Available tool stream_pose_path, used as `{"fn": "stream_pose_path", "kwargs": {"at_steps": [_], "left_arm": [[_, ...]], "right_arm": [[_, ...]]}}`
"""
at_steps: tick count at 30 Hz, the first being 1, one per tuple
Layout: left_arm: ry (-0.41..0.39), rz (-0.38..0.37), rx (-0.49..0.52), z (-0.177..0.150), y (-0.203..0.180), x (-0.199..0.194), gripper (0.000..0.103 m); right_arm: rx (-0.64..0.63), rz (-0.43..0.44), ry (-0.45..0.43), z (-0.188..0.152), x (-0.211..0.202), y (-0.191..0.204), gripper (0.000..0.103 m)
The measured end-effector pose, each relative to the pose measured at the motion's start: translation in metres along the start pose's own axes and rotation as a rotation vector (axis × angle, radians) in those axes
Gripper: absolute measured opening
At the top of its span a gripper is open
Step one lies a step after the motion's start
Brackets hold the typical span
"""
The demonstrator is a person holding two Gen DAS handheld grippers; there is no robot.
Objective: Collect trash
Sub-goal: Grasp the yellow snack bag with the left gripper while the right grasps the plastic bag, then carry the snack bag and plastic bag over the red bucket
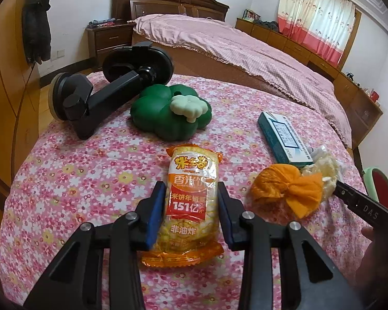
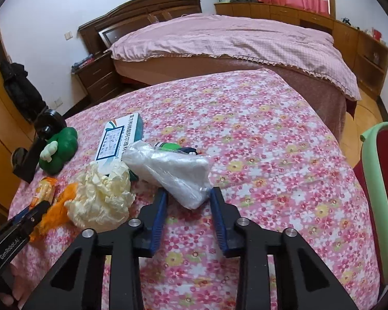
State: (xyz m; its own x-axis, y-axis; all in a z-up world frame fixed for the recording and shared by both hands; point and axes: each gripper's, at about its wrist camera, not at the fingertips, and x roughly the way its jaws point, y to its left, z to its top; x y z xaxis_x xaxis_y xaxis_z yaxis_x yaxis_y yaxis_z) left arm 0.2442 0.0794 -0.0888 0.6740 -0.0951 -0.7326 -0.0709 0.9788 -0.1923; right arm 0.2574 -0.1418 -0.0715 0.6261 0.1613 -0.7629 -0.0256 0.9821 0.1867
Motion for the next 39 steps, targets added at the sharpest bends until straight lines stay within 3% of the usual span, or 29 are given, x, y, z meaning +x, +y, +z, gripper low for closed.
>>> {"fn": "stream_pose_path", "kwargs": {"at_steps": [5, 15, 21, 39], "left_arm": [[-0.04, -0.022, -0.005, -0.001, -0.001, -0.009, 0.039], [-0.09, -0.042, 0.006, 0.001, -0.007, -0.026, 0.039], [-0.139, -0.076, 0.011, 0.004, -0.018, -0.051, 0.039], [-0.157, -0.205, 0.073, -0.013, -0.086, -0.113, 0.039]], "right_arm": [[0.0, 0.026, 0.006, -0.005, -0.008, 0.0, 0.022], [0.023, 0.085, 0.009, -0.019, -0.028, -0.003, 0.018], [0.052, 0.058, -0.049, -0.028, -0.058, -0.015, 0.018], [0.191, 0.025, -0.2, -0.056, -0.153, -0.081, 0.018]]}}
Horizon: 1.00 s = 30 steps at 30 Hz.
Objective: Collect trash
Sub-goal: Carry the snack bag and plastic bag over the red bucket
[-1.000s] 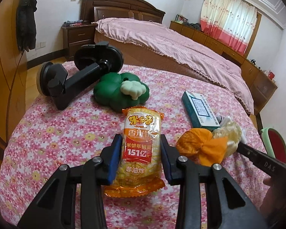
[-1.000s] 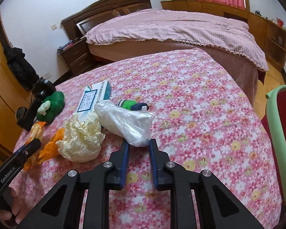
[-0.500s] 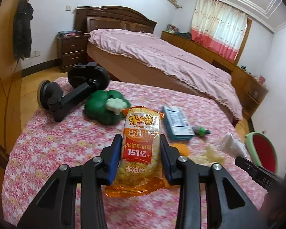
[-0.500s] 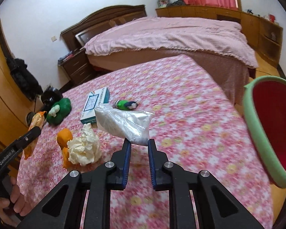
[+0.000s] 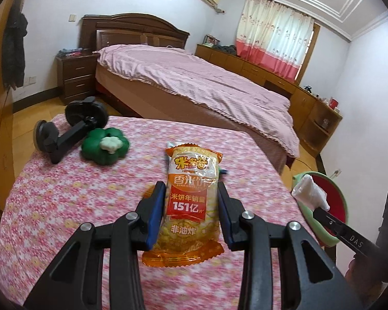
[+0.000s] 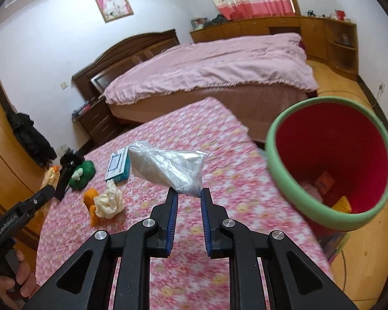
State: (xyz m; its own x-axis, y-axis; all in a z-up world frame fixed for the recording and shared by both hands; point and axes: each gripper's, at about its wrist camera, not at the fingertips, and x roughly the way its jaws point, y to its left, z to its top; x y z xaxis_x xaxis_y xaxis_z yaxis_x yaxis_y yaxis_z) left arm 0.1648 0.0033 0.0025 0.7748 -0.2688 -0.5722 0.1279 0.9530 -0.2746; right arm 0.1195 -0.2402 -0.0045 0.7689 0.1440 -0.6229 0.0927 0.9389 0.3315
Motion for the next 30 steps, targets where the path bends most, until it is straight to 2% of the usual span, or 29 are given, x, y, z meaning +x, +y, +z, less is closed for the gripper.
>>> {"fn": "stream_pose_path", "kwargs": {"at_steps": [10, 21, 30], "left_arm": [[0.051, -0.096, 0.011, -0.007, -0.052, 0.005, 0.039], [0.093, -0.155, 0.101, -0.012, -0.119, 0.022, 0.039], [0.147, -0.23, 0.197, -0.019, -0.18, 0.052, 0.039]], "right_arm": [[0.089, -0.029, -0.08, 0.003, -0.041, -0.05, 0.018], [0.195, -0.052, -0.126, 0.001, -0.062, -0.105, 0.018], [0.262, -0.134, -0.136, 0.0, -0.067, -0.15, 0.018]]}}
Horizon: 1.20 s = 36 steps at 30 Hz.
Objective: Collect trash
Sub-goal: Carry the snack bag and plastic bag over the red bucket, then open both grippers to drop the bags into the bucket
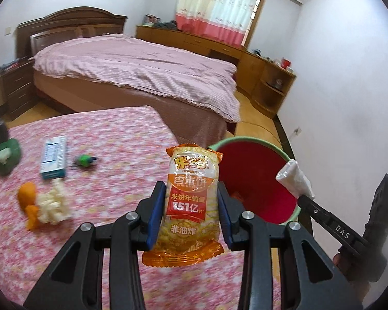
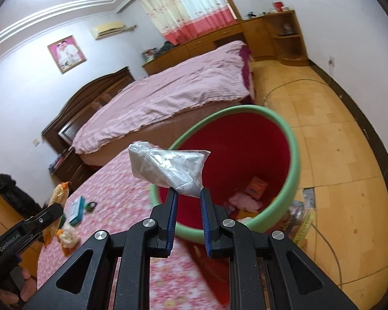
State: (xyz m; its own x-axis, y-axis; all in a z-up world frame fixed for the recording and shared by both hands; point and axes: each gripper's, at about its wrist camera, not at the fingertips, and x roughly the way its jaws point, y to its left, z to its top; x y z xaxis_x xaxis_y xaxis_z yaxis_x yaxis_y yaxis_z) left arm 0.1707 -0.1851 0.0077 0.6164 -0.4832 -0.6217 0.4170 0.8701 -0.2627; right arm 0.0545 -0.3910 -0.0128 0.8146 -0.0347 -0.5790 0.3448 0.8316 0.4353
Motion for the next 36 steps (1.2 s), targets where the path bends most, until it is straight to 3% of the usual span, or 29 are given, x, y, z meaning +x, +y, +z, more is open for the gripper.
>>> {"fn": "stream_pose_path", "kwargs": {"at_steps": [18, 25, 30, 36], "left_arm": [[0.137, -0.071, 0.098, 0.0, -0.058, 0.095, 0.039], [0.162, -0.095, 0.126, 0.001, -0.072, 0.109, 0.039], [0.177, -0.101, 0.105, 0.0, -0.072, 0.111, 0.046], [0.153, -0.108, 0.123, 0.0, -0.073, 0.101, 0.047]], "right_arm": [[0.001, -0.084, 0.021, 0.018, 0.031, -0.036, 0.018], [0.01, -0.062, 0.045, 0.021, 0.042, -0.044, 0.018], [0.019, -0.056, 0.052, 0.021, 0.044, -0.048, 0.018], [0.036, -0.018, 0.054, 0.02, 0.042, -0.052, 0.029]]}}
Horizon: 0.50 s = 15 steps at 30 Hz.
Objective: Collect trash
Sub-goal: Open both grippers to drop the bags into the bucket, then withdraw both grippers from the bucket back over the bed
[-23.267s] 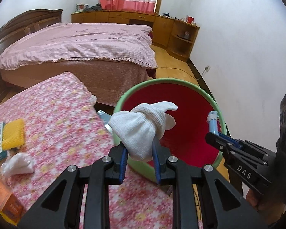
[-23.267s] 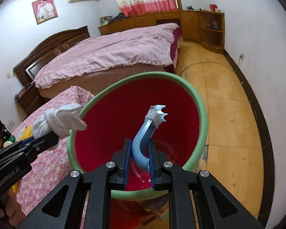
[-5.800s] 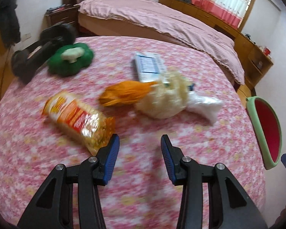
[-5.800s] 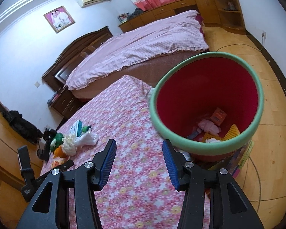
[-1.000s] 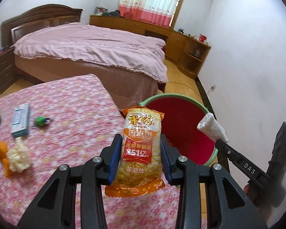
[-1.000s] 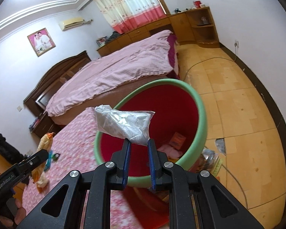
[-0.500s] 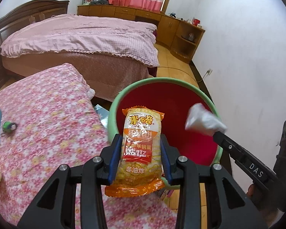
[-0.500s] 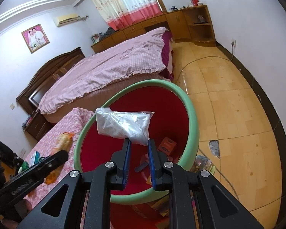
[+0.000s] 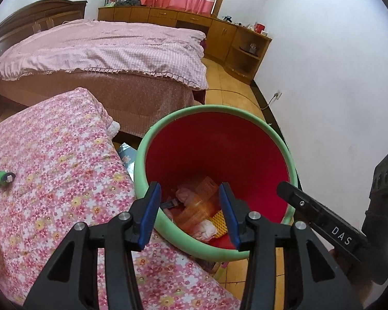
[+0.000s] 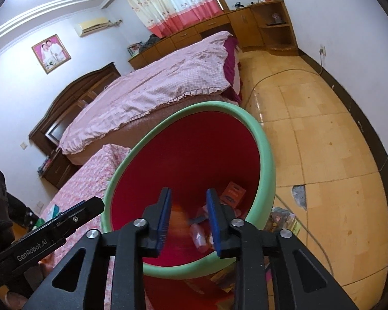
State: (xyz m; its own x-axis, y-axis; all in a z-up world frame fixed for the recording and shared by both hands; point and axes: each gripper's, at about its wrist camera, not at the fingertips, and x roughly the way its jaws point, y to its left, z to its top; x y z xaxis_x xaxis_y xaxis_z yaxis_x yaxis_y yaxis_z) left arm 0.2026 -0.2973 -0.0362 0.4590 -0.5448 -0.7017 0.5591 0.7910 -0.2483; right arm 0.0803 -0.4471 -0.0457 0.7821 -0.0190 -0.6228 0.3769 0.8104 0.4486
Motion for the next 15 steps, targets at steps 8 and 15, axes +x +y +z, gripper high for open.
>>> {"fn": "stream_pose_path", "kwargs": {"at_steps": [8, 15], "left_arm": [[-0.015, 0.051, -0.04, -0.005, 0.015, -0.02, 0.047], [-0.054, 0.103, -0.083, -0.01, 0.038, -0.047, 0.047]], "right_arm": [[-0.017, 0.027, -0.008, -0.002, -0.008, 0.007, 0.032], [-0.021, 0.032, -0.012, -0.008, -0.02, 0.02, 0.049]]}}
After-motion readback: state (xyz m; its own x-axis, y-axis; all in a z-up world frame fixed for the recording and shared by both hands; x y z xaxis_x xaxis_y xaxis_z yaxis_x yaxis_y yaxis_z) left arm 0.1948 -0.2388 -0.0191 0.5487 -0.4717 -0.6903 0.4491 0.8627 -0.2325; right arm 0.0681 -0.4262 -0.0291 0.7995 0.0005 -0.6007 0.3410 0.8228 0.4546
